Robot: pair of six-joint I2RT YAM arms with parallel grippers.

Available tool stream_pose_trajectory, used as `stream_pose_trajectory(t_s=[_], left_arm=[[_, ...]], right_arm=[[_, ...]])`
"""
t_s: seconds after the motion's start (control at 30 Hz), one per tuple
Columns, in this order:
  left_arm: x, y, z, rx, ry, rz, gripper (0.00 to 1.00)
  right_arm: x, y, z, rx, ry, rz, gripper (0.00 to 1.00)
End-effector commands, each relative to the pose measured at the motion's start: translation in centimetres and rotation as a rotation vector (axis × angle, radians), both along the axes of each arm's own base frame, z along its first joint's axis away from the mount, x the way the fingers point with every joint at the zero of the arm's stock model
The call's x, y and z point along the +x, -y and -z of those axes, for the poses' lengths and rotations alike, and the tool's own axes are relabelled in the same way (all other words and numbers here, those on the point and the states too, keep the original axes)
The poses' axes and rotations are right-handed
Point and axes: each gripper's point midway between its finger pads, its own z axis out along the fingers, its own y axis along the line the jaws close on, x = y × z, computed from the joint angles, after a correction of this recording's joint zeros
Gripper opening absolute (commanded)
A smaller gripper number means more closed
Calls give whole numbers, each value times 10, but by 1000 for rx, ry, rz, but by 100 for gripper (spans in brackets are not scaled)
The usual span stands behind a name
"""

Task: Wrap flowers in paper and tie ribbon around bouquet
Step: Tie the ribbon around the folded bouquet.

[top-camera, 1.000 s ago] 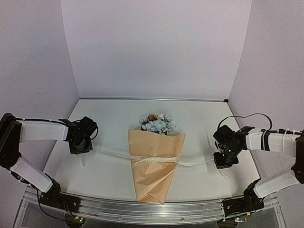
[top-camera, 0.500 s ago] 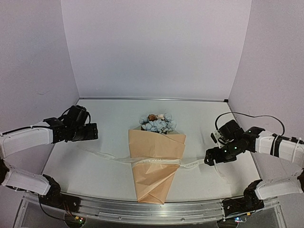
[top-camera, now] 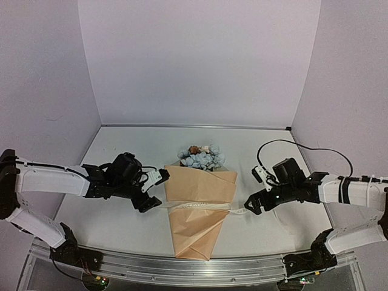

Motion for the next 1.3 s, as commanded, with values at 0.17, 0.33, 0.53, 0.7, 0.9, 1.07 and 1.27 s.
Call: stream_pose_trajectory(t_s=[0.17, 0.33, 0.53, 0.7, 0.9, 1.07, 1.27], left_arm=[[-4, 26, 27, 93, 52, 284, 75], [2, 31, 40, 126, 65, 312, 73], [11, 37, 46, 127, 97, 306, 71], [17, 47, 50, 119, 101, 321, 61], [18, 50, 55, 126, 81, 327, 36], [20, 51, 53, 117, 80, 310, 23], [21, 50, 48, 111, 95, 296, 18]], right_arm=[[10, -26, -23, 90, 84, -109, 98], [5, -26, -18, 56, 105, -173, 98], [-1, -25, -14, 22, 119, -218, 98], [-13, -27, -3, -39, 124, -312, 98], [-19, -30, 4, -109, 162, -413, 98], [-25, -41, 13, -165, 184, -533, 98], [-23, -52, 27, -297, 277, -674, 96]])
